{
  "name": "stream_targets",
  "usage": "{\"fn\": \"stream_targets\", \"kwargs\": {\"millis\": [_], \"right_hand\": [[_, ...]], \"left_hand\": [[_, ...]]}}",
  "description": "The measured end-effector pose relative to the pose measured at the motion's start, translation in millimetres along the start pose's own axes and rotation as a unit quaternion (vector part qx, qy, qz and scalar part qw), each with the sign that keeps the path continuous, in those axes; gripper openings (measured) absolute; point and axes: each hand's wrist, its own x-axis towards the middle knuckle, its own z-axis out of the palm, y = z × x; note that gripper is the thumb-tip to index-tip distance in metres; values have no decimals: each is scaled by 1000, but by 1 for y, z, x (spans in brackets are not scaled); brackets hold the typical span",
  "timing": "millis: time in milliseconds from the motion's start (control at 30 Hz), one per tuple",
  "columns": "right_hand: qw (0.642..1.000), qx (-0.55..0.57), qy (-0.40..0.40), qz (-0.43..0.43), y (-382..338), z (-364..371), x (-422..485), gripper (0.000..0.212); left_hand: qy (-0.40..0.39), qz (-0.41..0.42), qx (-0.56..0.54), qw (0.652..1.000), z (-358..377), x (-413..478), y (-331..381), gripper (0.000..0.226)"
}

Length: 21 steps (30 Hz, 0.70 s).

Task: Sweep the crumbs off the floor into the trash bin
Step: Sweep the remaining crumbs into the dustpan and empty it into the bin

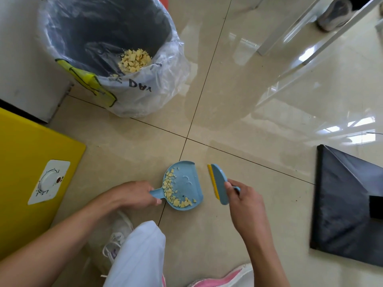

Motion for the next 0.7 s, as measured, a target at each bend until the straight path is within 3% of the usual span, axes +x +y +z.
{"fn": "stream_targets", "kwargs": {"millis": [200, 400, 467, 567, 700], "right_hand": [[999, -13, 46, 20, -2, 13, 10, 27], [993, -26, -83, -75, -27, 53, 1, 32], [994, 16, -71, -77, -20, 48, -6, 31], [998, 50, 43, 0, 16, 18, -11, 25], [977, -82, 125, 151, 93, -29, -16, 31]], "left_hand": [[-4, -5, -10, 1000, -2, -5, -11, 40], [-6, 5, -5, 1000, 0, -5, -14, 42], [-11, 8, 2, 1000, -4, -7, -15, 39], [-34, -2, 49, 998, -13, -13, -15, 32], [-87, -8, 118, 989, -16, -17, -4, 32]]}}
